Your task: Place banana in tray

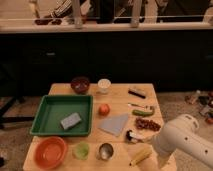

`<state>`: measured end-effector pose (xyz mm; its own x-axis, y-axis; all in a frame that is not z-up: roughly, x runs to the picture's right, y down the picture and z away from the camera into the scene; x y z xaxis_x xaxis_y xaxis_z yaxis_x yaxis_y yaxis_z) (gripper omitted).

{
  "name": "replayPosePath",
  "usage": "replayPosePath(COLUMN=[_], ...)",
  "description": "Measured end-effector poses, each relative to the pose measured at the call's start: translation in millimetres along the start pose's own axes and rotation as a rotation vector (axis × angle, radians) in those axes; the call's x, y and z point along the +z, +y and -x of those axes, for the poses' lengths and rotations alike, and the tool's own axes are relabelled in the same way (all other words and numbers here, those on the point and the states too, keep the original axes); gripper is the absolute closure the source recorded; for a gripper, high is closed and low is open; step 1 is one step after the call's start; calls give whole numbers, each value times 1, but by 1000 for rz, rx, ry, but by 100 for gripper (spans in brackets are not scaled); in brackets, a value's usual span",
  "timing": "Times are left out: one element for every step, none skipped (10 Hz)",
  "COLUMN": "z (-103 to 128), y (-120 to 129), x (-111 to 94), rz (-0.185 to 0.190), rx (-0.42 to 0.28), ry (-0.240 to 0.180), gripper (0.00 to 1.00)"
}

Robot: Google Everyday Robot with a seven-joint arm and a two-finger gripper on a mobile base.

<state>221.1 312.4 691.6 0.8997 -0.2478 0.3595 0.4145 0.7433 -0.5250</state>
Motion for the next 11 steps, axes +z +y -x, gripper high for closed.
replayPosePath(z=[3,6,8,11,13,12,12,10,9,7,5], y=[0,-2,-3,-5,-8,-10,-10,-10,-10,-10,-10], x=[11,18,25,31,39,42,44,46,48,50,50], rz=[2,6,13,18,24,27,33,37,43,49,49], rx=[-6,-9,-10,-17,-23,-21,-21,-18,-20,-20,-16], ry=[-9,-22,-38,-46,-58,-74,-83,-89,-93,-96,-100], gripper=[20,20,20,20,20,20,20,20,21,30,38])
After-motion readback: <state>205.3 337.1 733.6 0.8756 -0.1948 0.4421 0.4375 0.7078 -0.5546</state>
